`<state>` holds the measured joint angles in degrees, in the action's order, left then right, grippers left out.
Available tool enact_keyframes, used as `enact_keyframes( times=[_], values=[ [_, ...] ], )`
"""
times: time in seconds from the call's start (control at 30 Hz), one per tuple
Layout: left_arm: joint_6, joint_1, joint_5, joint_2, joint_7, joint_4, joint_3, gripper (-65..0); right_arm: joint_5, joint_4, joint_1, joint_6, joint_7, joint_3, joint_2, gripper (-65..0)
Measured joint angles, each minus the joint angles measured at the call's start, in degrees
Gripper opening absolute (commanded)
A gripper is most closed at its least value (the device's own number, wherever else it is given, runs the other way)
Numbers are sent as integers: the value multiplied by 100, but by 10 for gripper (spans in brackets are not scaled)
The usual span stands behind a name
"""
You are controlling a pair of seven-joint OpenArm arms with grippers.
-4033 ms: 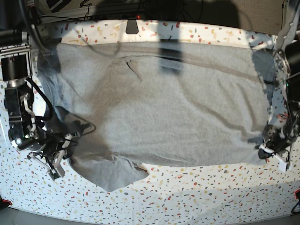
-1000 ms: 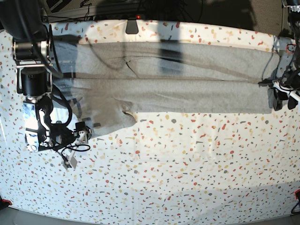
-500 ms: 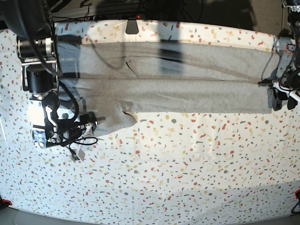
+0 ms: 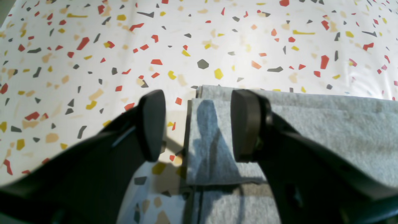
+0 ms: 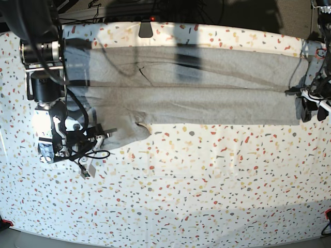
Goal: Fold the T-shirt properly
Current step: 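Release the shirt and move the right gripper to the folded end, then grasp the shirt end with the right gripper and fold it inward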
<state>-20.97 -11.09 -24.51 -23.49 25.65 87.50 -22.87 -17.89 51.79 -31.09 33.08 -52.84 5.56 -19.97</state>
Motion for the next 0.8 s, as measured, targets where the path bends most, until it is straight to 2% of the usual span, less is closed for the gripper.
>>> enact_keyframes(
  times=[0.07, 0.23, 0.3, 0.37, 0.47, 0.57, 0.8],
  values=[
    [0, 0, 0, 0, -2, 0, 0, -319, 168, 0, 0, 20, -20, 0, 4, -650],
    [0, 0, 2, 0, -2, 0, 0, -319, 264, 7, -22, 42, 7, 0, -2, -650],
    [0, 0, 2, 0, 0, 0, 0, -319, 302, 166, -17, 326, -153, 0, 0, -650],
    [0, 0, 2, 0, 2, 0, 0, -319, 289, 511, 15, 404, -396, 0, 0, -650],
    [0, 0, 7, 0, 2, 0, 0, -319, 295, 1250, 129, 431, -726, 0, -9, -650],
    [0, -2, 7, 2, 0, 0, -2, -319, 162, 2282, 498, 374, -752, 2, -61, -650],
    [0, -2, 7, 2, 2, 0, -2, -319, -199, 4323, 1958, 365, -1027, 11, -127, -650]
  ],
)
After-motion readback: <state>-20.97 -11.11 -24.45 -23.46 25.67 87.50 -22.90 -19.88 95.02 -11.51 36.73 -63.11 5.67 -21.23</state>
